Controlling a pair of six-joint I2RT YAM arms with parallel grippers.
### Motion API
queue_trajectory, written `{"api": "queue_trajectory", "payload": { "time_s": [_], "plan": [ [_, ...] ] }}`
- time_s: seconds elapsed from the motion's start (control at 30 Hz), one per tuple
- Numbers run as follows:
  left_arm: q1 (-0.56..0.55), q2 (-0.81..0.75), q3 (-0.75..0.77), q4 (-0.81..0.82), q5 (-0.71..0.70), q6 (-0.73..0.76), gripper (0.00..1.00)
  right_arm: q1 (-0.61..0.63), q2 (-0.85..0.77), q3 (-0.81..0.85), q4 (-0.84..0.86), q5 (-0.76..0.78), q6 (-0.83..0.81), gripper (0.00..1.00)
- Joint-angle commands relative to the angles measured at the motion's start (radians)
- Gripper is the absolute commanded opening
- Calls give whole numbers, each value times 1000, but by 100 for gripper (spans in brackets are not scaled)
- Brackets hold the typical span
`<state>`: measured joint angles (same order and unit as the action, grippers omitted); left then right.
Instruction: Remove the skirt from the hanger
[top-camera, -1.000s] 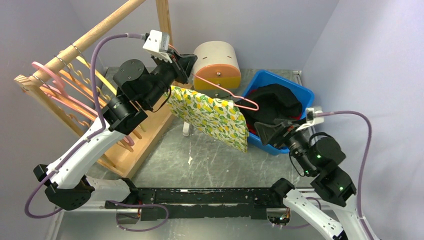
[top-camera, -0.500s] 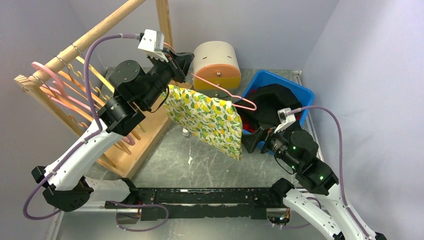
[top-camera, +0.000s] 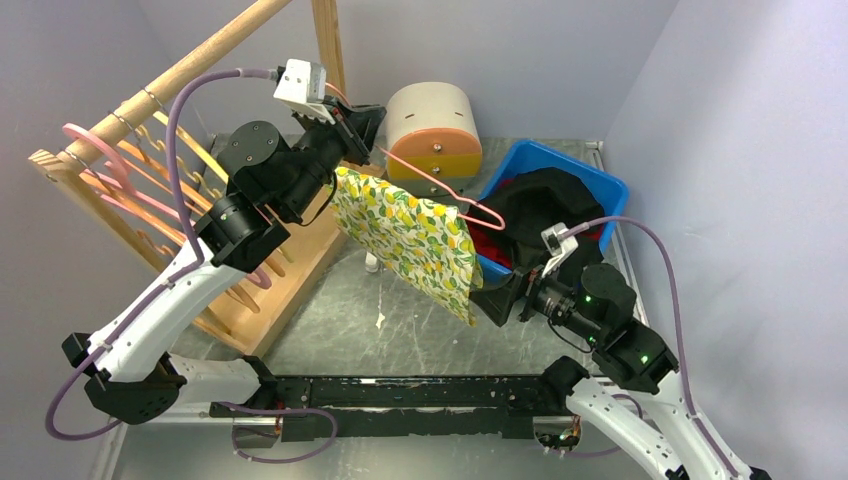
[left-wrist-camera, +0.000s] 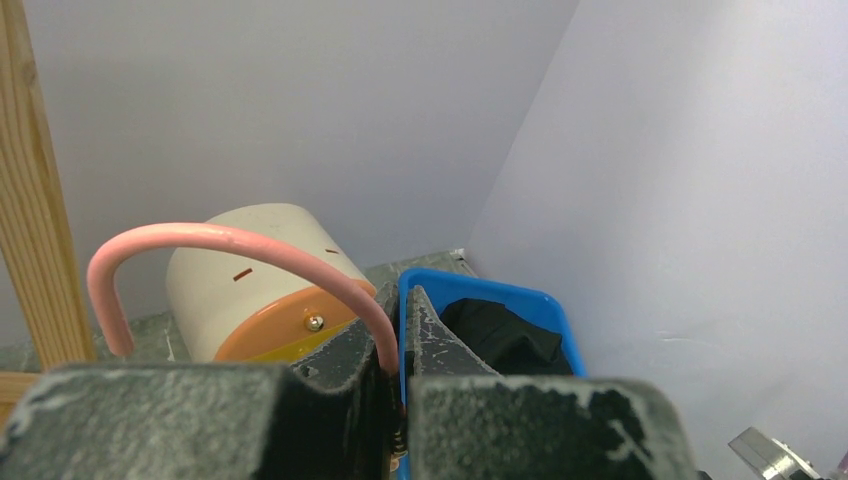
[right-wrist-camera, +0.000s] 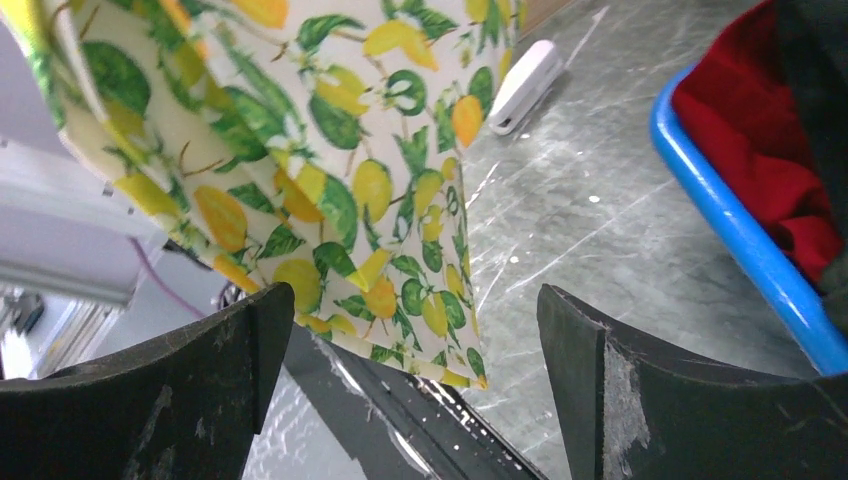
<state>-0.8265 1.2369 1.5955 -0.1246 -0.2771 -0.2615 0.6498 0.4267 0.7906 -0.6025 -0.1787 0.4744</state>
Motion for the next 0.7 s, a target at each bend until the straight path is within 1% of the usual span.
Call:
{"api": "queue_trajectory", "payload": {
  "time_s": [0.0,0.13,0.17,0.37,0.43,0.53,0.67],
  "plan": [
    [-2,-20,10,54,-18,-8,7,0,21,10,19,-157,-61,94],
    [-2,-23,6,59,-13,-11,7,-1,52,13,27,-207,-94,91],
    [-2,-25,5,62,-14,-11,7,-1,59,9,40,-213,-92,88],
    [-2,-28,10,55,-20,-10,7,0,51,-61,168,-271,-39,81],
    [-2,-30,10,55,-22,-8,7,0,46,-76,193,-283,-31,79],
    [-2,-28,12,51,-31,-2,7,-1,48,-63,146,-257,-44,79],
    [-2,-35,0,59,-42,2,7,-1,46,-15,71,-236,-61,82]
  ]
}}
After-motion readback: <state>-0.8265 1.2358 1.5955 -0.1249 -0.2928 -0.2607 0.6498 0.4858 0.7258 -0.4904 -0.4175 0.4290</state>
